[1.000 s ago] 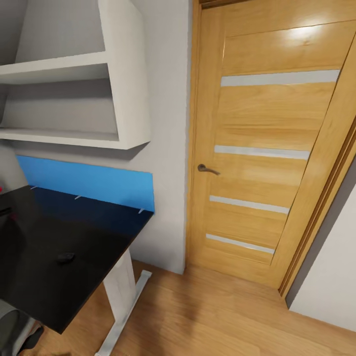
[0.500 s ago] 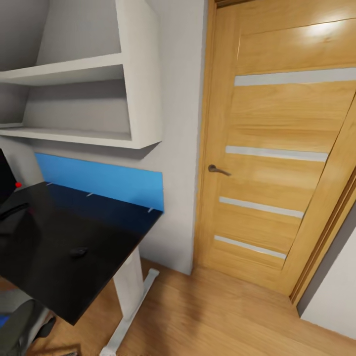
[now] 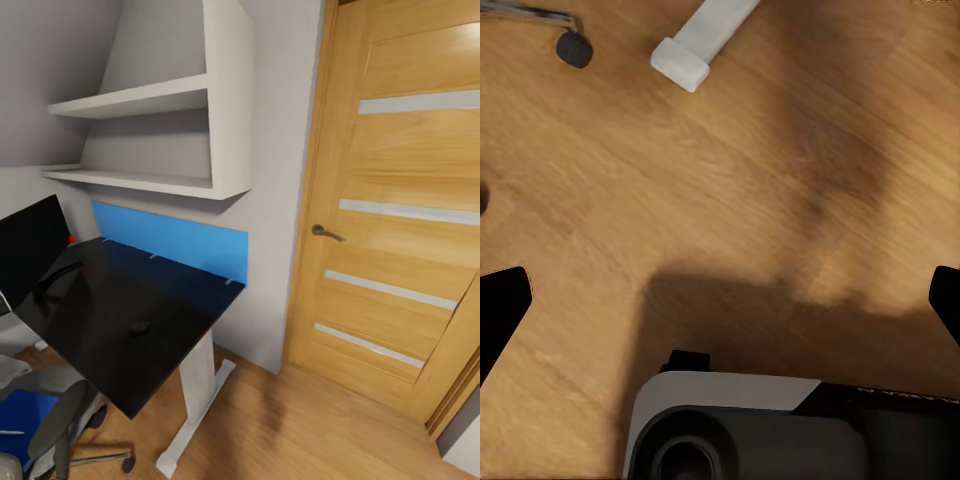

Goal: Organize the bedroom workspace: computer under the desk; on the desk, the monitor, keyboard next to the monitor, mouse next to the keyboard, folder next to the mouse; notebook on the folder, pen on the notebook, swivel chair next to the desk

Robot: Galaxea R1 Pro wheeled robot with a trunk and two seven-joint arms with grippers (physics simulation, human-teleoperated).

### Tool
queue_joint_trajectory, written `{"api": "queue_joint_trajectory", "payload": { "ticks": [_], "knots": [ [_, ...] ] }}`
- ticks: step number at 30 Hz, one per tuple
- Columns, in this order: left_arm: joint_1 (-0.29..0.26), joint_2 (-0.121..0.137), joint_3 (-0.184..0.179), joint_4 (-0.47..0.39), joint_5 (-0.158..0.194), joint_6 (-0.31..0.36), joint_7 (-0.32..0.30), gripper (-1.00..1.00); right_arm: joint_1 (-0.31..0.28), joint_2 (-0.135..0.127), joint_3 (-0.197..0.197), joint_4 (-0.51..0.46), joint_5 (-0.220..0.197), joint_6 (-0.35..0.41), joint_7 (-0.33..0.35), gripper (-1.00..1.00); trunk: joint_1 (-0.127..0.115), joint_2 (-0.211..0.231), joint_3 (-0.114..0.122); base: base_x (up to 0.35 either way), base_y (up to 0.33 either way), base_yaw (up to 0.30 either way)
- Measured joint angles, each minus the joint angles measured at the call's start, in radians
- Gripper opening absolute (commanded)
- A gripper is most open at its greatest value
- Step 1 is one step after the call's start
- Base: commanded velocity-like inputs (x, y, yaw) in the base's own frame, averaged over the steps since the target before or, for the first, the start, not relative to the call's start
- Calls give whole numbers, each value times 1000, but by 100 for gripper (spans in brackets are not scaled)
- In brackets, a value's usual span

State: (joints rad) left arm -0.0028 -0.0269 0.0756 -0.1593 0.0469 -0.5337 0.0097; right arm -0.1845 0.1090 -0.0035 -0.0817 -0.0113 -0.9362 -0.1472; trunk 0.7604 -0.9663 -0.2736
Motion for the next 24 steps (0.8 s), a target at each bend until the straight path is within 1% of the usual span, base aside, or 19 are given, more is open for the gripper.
{"api": "queue_joint_trajectory", "payload": {
  "ticks": [19,24],
  "knots": [
    [0,0,0,0,0,-1,0,100,0,0,0,0,1,0,0,100,0,0,0,0,0,282],
    [0,0,0,0,0,0,0,100,0,0,0,0,1,0,0,100,0,0,0,0,-103,282]
  ]
}}
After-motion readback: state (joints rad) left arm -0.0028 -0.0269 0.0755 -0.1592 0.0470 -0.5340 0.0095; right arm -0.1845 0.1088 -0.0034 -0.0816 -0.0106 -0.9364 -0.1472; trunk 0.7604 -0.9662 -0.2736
